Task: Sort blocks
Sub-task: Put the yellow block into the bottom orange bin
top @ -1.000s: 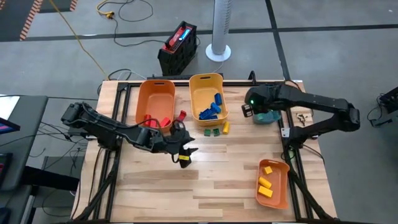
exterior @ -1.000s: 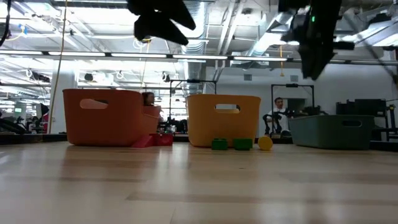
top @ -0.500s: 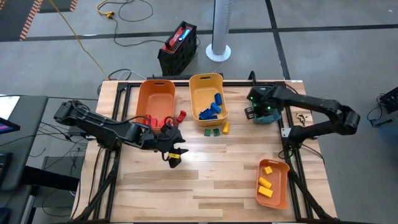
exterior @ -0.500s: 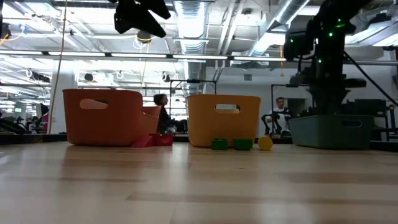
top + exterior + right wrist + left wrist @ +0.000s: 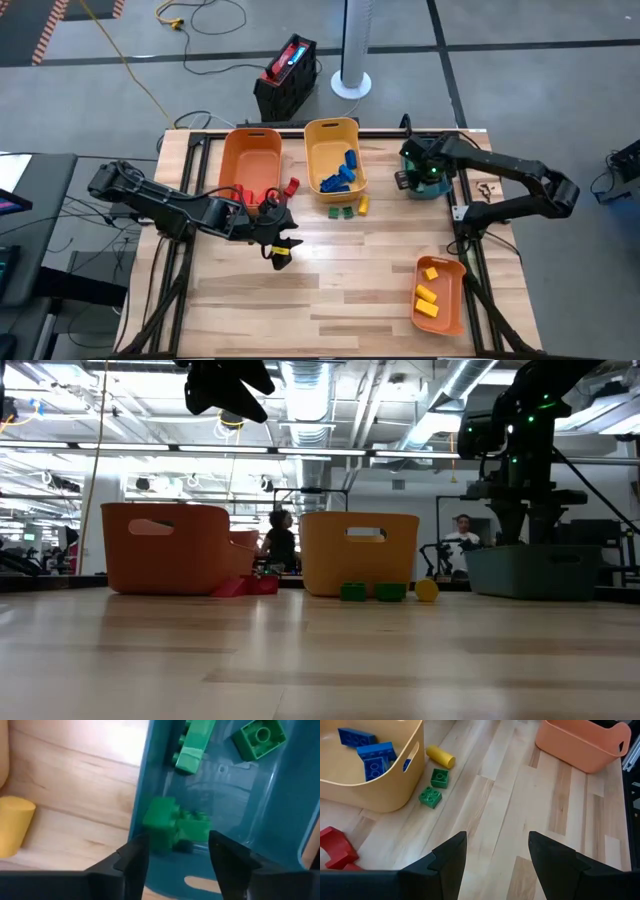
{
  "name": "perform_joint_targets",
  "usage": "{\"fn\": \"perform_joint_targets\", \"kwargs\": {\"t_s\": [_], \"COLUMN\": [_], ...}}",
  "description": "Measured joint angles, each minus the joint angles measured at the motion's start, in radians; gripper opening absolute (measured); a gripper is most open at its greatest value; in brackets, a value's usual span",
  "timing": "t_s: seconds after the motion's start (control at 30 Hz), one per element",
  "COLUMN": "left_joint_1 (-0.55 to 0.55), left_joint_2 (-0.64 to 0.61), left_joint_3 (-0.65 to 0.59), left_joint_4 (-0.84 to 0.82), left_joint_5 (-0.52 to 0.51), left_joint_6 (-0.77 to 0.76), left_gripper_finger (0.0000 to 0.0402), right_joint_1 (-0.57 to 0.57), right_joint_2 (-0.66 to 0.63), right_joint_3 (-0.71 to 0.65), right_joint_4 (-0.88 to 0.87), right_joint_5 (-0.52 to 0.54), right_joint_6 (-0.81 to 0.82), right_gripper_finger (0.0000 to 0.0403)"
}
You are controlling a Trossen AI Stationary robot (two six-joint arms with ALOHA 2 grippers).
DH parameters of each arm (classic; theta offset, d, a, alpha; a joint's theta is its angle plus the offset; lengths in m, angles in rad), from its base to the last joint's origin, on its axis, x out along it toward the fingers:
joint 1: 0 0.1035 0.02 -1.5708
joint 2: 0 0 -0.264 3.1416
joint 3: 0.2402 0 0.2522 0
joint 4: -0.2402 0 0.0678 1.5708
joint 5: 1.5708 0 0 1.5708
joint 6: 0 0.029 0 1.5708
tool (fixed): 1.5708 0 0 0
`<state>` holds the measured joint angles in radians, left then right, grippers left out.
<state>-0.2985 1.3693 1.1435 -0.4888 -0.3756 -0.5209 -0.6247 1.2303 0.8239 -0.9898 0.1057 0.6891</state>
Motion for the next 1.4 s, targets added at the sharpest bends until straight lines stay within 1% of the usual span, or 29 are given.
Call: {"fn": "perform_joint_targets", "kwargs": {"t_s": [0.07,0.13,0.27,0.37,0.47,0.6,0.7,0.8,0.93,1.03,1.17,1.27,1.33,1.4], "left_joint_1": [0.0,0.0,0.003,0.014,0.028,0.05,0.059,0.058,0.054,0.048,0.038,0.03,0.026,0.025], "left_joint_2": [0.0,0.0,0.0,0.006,0.007,0.007,0.007,0.007,0.007,0.007,0.007,0.007,0.007,0.007], "left_joint_3": [0.0,0.0,0.0,0.0,0.0,0.0,0.0,0.0,0.0,0.0,0.0,0.0,0.0,0.0], "left_joint_4": [0.0,-0.001,-0.001,0.001,0.011,0.04,0.046,0.046,0.045,0.044,0.041,0.033,0.029,0.03], "left_joint_5": [0.0,0.0,-0.001,-0.001,-0.003,-0.003,-0.003,-0.003,-0.002,-0.001,0.015,0.022,0.024,0.024], "left_joint_6": [0.0,0.0,0.0,0.0,-0.001,-0.004,-0.026,-0.042,-0.045,-0.045,-0.048,-0.049,-0.049,-0.048], "left_gripper_finger": [0.0208,0.0208,0.0208,0.0208,0.0208,0.0208,0.0208,0.0208,0.0208,0.0208,0.0208,0.0208,0.0208,0.0208], "right_joint_1": [0.007,0.039,0.151,0.23,0.328,0.475,0.544,0.569,0.572,0.572,0.573,0.573,0.568,0.555], "right_joint_2": [-0.007,-0.026,-0.063,-0.077,-0.059,0.016,0.095,0.17,0.267,0.317,0.349,0.363,0.369,0.378], "right_joint_3": [0.021,0.061,0.145,0.182,0.191,0.184,0.183,0.183,0.183,0.183,0.183,0.183,0.183,0.184], "right_joint_4": [-0.008,-0.009,-0.008,-0.003,0.017,0.091,0.147,0.198,0.26,0.298,0.359,0.392,0.398,0.381], "right_joint_5": [-0.007,-0.007,0.015,0.023,0.024,0.026,0.071,0.101,0.103,0.103,0.107,0.136,0.155,0.16], "right_joint_6": [-0.035,-0.067,-0.084,0.014,0.096,0.175,0.234,0.307,0.392,0.408,0.412,0.437,0.448,0.494], "right_gripper_finger": [0.0223,0.0225,0.0222,0.0218,0.0217,0.0217,0.0218,0.0223,0.0235,0.0249,0.0268,0.0282,0.0292,0.0302]}}
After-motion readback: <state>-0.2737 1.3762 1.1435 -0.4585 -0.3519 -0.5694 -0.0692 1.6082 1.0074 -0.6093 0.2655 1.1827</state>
